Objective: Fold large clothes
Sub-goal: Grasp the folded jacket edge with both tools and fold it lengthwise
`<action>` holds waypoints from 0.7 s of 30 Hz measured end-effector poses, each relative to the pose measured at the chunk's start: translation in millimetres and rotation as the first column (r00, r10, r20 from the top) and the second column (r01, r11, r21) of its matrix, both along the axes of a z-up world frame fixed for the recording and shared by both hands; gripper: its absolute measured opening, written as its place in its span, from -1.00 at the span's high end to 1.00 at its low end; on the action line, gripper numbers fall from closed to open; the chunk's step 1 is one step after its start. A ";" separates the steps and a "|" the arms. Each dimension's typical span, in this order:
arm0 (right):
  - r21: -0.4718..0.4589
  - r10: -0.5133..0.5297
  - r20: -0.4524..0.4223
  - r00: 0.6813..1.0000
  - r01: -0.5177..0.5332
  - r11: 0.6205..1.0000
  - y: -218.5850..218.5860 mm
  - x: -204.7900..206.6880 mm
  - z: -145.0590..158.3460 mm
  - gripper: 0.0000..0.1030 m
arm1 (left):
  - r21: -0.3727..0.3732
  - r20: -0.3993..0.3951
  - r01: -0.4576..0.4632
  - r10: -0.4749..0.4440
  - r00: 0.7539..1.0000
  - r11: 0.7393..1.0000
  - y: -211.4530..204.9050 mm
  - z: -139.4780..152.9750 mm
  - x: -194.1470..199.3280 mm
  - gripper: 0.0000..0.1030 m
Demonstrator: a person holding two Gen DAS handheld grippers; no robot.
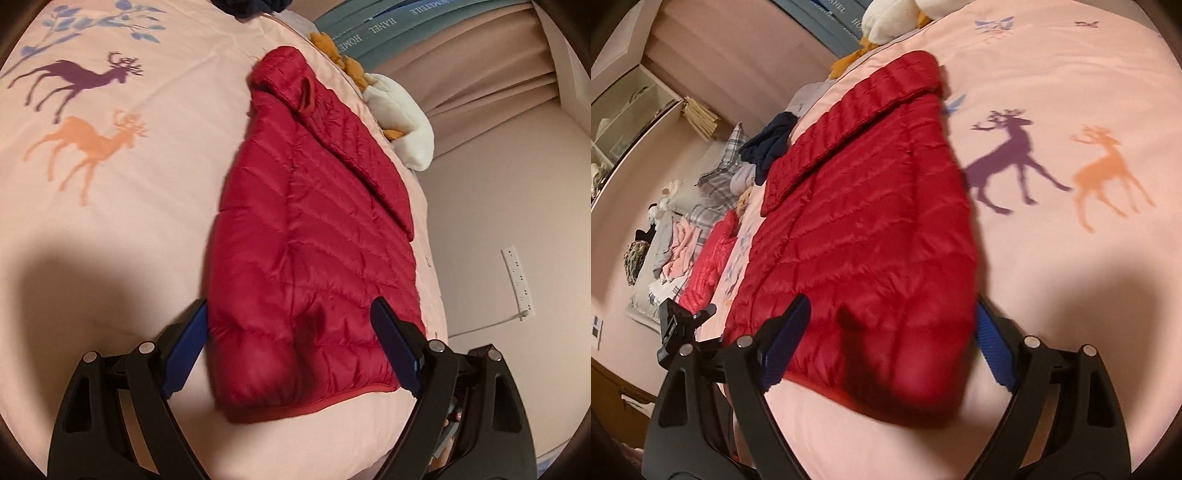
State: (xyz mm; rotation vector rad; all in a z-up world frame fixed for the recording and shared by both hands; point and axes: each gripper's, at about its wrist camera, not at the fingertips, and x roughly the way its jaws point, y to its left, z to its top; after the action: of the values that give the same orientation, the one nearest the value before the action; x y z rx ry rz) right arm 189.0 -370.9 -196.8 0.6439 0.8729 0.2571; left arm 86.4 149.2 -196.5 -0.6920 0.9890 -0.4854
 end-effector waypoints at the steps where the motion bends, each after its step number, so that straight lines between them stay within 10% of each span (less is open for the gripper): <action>1: 0.004 0.005 0.000 1.000 -0.005 1.000 1.9 4.3 -0.7 -0.71 | -0.006 0.000 0.006 -0.006 1.000 1.000 -1.8 -0.6 3.2 -0.69; 21: 0.111 0.078 -0.004 0.997 -0.077 0.991 21.8 23.7 -6.8 -0.24 | -0.105 0.019 0.138 -0.137 0.990 0.985 -35.8 -5.1 30.4 -0.54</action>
State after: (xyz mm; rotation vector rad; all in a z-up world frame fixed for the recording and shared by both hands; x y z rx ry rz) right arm 212.7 -349.2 -203.6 0.7149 0.8973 0.3755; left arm 116.8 113.4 -201.6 -0.7176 1.0097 -0.6665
